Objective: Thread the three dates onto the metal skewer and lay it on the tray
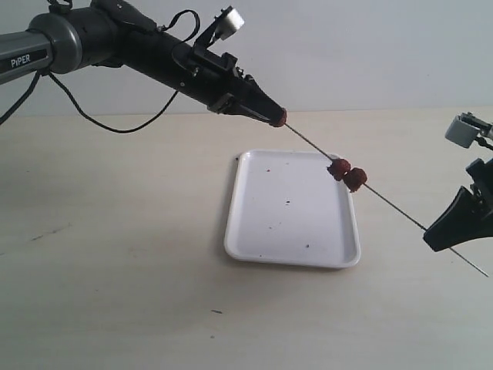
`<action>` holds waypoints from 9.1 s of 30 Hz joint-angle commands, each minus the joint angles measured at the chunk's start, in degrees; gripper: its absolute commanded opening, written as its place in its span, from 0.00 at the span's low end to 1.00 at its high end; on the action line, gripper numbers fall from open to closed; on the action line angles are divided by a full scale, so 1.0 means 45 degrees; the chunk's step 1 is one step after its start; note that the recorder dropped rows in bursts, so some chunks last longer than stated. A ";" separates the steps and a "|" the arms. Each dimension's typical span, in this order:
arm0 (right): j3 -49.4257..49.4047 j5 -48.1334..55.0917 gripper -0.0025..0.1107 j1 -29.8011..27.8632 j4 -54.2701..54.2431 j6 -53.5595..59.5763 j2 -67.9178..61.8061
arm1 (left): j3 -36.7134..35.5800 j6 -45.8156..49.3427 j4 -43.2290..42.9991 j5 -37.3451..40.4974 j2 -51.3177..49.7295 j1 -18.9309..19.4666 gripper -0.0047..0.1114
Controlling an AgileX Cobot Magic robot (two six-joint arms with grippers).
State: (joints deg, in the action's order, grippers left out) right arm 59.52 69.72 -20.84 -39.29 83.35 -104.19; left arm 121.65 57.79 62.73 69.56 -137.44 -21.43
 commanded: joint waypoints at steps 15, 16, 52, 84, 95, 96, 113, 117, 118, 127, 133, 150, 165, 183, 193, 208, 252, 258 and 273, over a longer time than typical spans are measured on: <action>-0.0041 0.0055 0.02 0.0043 -0.1384 0.0802 0.0103 | -0.0003 -0.0020 -0.0095 0.0088 0.0165 -0.0903 0.28; -0.0041 0.0055 0.02 0.0043 -0.1510 0.0902 0.0103 | -0.0003 -0.0020 -0.0095 0.0088 0.0165 -0.0977 0.28; -0.0041 -0.1335 0.02 0.0043 -0.3595 0.3426 0.0103 | -0.0003 -0.0557 0.1755 0.0088 0.0165 -0.1232 0.28; -0.0102 -0.1152 0.02 0.0043 -0.6715 -0.0894 0.0070 | -0.0003 -0.0374 0.3020 0.0088 0.0165 0.0832 0.34; -0.3606 -0.3244 0.02 0.2705 -1.1281 0.0539 -0.0038 | -0.1653 0.0041 0.1393 0.0088 0.1330 0.1864 0.04; -0.3748 -0.3458 0.02 0.3062 -1.1706 0.0539 -0.0038 | -0.2167 0.0606 0.1934 0.0088 0.1664 0.1964 0.04; -0.3852 -0.1959 0.02 0.4114 -0.9536 0.0738 -0.0038 | -0.9111 0.5758 0.6220 0.0088 0.5219 0.6221 0.04; -0.3852 -0.0591 0.02 0.4114 -0.9246 0.1885 -0.0038 | -0.9745 0.5895 0.6831 0.0088 0.5219 0.7221 0.04; -0.3852 -0.0039 0.02 0.4114 -0.9295 0.2128 -0.0038 | -0.9830 0.6069 0.6892 0.0088 0.5219 0.7370 0.04; -0.3872 0.0055 0.02 0.4114 -0.9210 0.3309 -0.0054 | -0.9880 0.6132 0.6946 0.0088 0.5219 0.7518 0.04; -0.3872 0.0055 0.02 0.4114 -0.9210 0.3449 -0.0054 | -0.9880 0.6132 0.6946 0.0088 0.5219 0.7518 0.04; -0.3872 -0.4431 0.02 0.4194 -1.1070 -0.1296 -0.0054 | -0.9889 0.6132 0.6781 0.0088 0.5219 0.7517 0.04; -0.3822 -0.8474 0.02 0.5682 -1.3071 -0.1453 -0.0142 | -1.0288 0.6341 0.7123 0.0088 0.5219 0.7517 0.04; -0.3463 -0.8838 0.20 0.5960 -1.2916 -0.1501 -0.0142 | -1.0288 0.6421 0.7123 0.0088 0.5219 0.7517 0.04; -0.3354 -0.9414 0.32 0.5960 -1.3480 -0.1122 -0.0032 | -1.0288 0.6424 0.7049 0.0088 0.5219 0.7517 0.04; -0.3052 -1.2039 0.11 0.5960 -1.3480 0.2530 0.2375 | -1.3151 0.8416 0.7874 0.0088 0.9697 0.7517 0.04; -0.9262 -1.1699 0.02 0.5960 -1.3480 0.2175 1.9162 | -2.4653 0.7603 0.8270 -1.3148 2.9960 0.3295 0.04; -0.9262 -1.1699 0.02 0.5960 -1.3480 0.2175 1.9148 | -2.4659 0.6971 0.8270 -1.2960 2.9960 0.3231 0.04; -0.9262 -1.1699 0.02 0.5960 -1.3480 0.2175 1.9148 | -2.5517 -0.2774 -0.0537 -1.3361 3.0542 0.3276 0.04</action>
State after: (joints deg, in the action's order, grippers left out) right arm 18.26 16.65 5.98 -99.75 93.22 -18.18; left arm 8.22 67.06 80.92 10.19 -0.28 -6.57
